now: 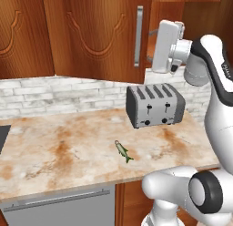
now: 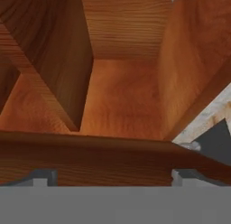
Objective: Retrieve the tupperware from the cabinet, then place the raw meat into the tupperware to avoid contamination.
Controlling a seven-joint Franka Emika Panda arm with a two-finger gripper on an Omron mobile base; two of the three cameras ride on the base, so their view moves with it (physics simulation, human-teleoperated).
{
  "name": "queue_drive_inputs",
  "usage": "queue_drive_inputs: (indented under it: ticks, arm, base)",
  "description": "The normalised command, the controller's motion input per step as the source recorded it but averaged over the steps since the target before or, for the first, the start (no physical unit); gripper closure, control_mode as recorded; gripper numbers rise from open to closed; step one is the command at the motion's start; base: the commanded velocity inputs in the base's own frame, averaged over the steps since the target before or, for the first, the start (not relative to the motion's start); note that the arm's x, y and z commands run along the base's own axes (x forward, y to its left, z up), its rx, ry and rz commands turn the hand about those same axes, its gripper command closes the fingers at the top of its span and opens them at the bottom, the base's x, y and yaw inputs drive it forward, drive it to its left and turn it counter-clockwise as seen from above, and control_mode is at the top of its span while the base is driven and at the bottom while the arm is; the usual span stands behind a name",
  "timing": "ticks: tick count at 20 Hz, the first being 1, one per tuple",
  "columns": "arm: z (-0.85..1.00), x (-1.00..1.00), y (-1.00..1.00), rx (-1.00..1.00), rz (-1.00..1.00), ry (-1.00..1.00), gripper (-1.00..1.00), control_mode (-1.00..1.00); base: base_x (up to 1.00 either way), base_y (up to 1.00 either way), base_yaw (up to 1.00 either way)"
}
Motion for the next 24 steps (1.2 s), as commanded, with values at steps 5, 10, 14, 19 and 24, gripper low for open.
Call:
queue_drive_inputs:
  ticks: [5, 10, 14, 19, 24]
  arm:
    - [0.00, -0.55, 0.57, 0.00, 0.10, -0.13, -1.00, -1.00]
    - [0.00, -0.58, 0.66, -0.02, 0.12, -0.13, -1.00, -1.00]
    - [0.00, -0.55, 0.74, -0.02, 0.15, -0.10, -1.00, -1.00]
    - [0.03, -0.52, 0.79, -0.07, 0.15, -0.12, -1.00, -1.00]
    - [0.08, -0.44, 0.82, -0.10, 0.11, -0.14, -1.00, -1.00]
  base:
    - [0.00, 0.00, 0.00]
    - [0.00, 0.00, 0.00]
    - [0.00, 0.00, 0.00]
    - [0.00, 0.00, 0.00]
    - [0.00, 0.00, 0.00]
